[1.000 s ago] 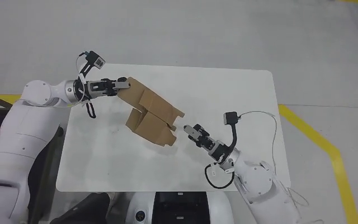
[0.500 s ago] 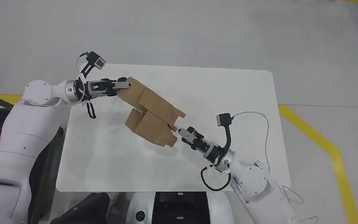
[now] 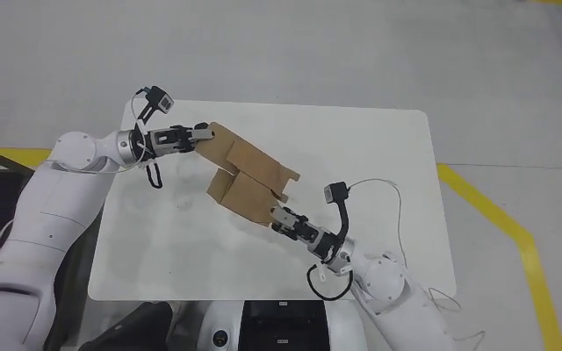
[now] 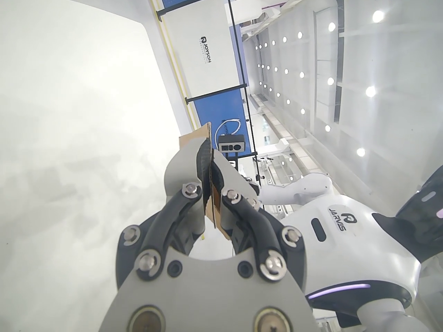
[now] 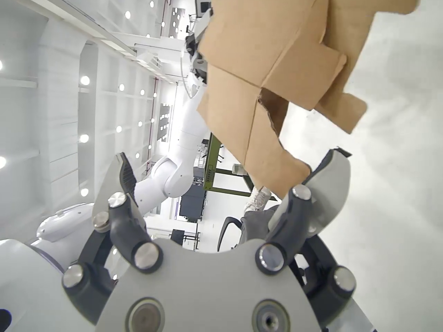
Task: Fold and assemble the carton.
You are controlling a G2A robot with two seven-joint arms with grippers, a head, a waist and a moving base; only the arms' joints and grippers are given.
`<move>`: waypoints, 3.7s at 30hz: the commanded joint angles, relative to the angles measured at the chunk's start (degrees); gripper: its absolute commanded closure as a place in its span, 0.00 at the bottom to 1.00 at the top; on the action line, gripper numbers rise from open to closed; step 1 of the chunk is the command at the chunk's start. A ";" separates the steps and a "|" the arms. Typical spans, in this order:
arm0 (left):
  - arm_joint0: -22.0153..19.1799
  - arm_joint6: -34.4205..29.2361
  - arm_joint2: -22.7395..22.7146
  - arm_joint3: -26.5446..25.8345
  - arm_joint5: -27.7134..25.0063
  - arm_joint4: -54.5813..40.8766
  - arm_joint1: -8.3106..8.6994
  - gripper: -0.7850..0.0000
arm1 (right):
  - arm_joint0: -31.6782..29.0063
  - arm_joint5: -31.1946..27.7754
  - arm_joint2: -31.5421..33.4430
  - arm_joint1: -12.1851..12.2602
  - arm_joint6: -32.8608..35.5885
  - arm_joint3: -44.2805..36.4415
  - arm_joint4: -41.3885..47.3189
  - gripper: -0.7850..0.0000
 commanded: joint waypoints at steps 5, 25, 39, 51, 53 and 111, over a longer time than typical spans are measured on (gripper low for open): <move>0.10 3.07 -0.05 0.95 -1.54 4.48 -0.50 1.00 | -0.53 -0.48 0.72 0.19 -0.69 -1.11 0.45 0.00; 1.20 2.44 -1.55 -0.64 -0.18 4.97 -1.75 1.00 | 1.14 -0.34 0.07 0.33 0.52 0.13 1.85 0.02; 0.91 -3.24 -3.50 -0.03 2.79 -2.21 -2.65 1.00 | 1.95 0.19 -0.31 0.29 -1.30 2.33 1.21 0.31; 1.00 -4.94 -4.24 0.66 3.91 -3.00 -3.45 1.00 | 2.41 -0.09 -0.73 0.25 -1.43 3.28 1.73 0.68; 1.00 -5.05 -4.45 0.70 4.06 -3.07 -3.55 1.00 | 2.52 -0.13 -0.82 0.23 -1.48 3.39 1.77 0.71; 13.67 -16.03 -14.87 -17.92 11.76 2.13 -0.76 0.00 | 5.31 5.88 0.39 1.31 12.80 1.18 16.59 1.00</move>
